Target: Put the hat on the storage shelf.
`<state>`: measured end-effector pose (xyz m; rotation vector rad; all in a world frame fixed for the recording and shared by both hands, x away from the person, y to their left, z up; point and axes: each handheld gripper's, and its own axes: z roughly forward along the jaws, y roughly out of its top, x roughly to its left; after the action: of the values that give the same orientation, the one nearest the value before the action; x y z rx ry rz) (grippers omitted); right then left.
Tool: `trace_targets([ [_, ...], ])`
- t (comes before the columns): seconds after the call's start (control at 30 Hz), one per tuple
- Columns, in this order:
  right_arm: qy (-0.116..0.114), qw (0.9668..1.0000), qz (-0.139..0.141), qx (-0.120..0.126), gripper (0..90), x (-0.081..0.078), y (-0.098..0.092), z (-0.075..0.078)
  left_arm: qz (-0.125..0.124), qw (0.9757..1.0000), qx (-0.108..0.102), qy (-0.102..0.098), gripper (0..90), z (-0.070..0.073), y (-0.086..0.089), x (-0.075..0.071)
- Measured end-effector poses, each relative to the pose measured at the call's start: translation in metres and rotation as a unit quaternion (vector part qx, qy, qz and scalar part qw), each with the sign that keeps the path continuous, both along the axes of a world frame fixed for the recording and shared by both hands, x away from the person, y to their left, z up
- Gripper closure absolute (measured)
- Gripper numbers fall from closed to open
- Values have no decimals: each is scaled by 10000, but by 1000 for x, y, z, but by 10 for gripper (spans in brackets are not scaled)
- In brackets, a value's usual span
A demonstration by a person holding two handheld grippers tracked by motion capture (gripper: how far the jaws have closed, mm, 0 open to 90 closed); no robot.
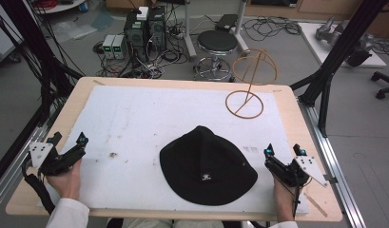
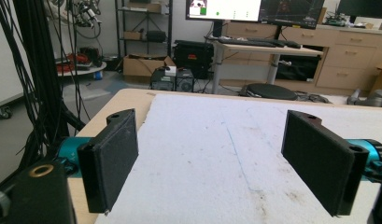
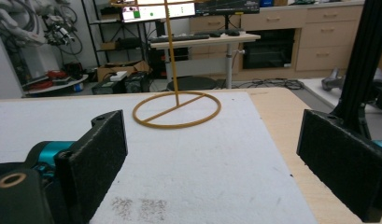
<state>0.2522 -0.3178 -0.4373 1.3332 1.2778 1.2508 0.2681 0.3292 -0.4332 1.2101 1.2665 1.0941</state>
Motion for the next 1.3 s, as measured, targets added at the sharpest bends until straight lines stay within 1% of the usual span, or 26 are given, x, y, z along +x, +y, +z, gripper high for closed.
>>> trace_targets([
  [0.1,-12,9999,112,101,76,-1,0,2,-21,10000,-14,-3,191,0,0,0],
  [0.17,-51,9994,262,209,76,-2,0,5,-27,10000,-15,-4,191,0,0,0],
  [0.2,-75,9987,453,214,77,-2,2,7,-28,10000,-18,-4,191,0,0,0],
  [0.27,-93,9985,512,188,77,-2,3,8,-28,10000,-11,-3,191,0,0,0],
  [0.3,-123,9974,688,163,77,-2,6,11,-32,10000,-5,-1,191,0,0,1],
  [0.37,-132,9968,762,187,77,-2,9,13,-47,10000,-20,-13,190,0,0,1],
  [0.4,-173,9953,935,199,77,-2,12,16,-79,10000,-11,-14,189,0,0,1],
  [0.5,-203,9933,1120,207,77,-3,15,19,-100,9999,10,-29,189,0,-1,1],
  [0.53,-203,9933,1120,207,77,-3,15,19,-107,9999,23,-24,189,0,-1,2],
  [0.63,-219,9910,1314,135,77,-3,17,22,-125,9999,31,-18,189,0,-2,2],
  [0.67,-204,9889,1465,168,77,-4,18,23,-121,9999,28,-17,189,0,-2,3],
  [0.7,-204,9889,1465,168,77,-4,18,23,-126,9999,33,-10,189,0,-2,3],
  [0.73,-210,9877,1539,166,77,-4,18,23,-130,9999,31,-6,189,0,-2,3],
  [0.77,-213,9846,1726,181,77,-4,19,25,-133,9999,30,2,189,0,-2,3],
  [0.83,-221,9822,1856,211,77,-4,21,26,-137,9999,35,9,189,0,-2,4],
  [0.87,-221,9822,1856,211,77,-4,21,26,-140,9999,32,11,189,0,-2,4],
  [0.9,-224,9792,2002,235,77,-4,23,28,-141,9999,30,10,190,0,-2,4],
  [0.93,-224,9792,2002,235,77,-4,23,28,-139,9999,32,13,190,0,-2,4],
  [0.97,-237,9780,2061,227,77,-4,23,28,-140,9999,31,24,189,0,-2,4],
  [1.0,-242,9747,2210,232,77,-4,26,29,-147,9999,28,30,190,0,-2,4],
  [1.03,-218,9738,2255,217,77,-4,26,29,-148,9999,34,37,190,0,-2,4],
  [1.1,-207,9704,2399,173,77,-4,28,29,-132,9999,55,71,191,0,-2,5],
  [1.2,-199,9661,2576,22,77,-4,31,28,-122,9999,50,89,191,-1,-2,5],
  [1.23,-199,9661,2576,22,77,-4,31,28,-117,9999,52,92,191,-1,-2,5],
  [1.27,-184,9619,2726,-2,77,-3,33,28,-112,9999,47,96,191,-1,-2,5],
  [1.3,-170,9606,2773,-10,77,-3,34,28,-111,9999,45,99,191,-1,-2,5],
])
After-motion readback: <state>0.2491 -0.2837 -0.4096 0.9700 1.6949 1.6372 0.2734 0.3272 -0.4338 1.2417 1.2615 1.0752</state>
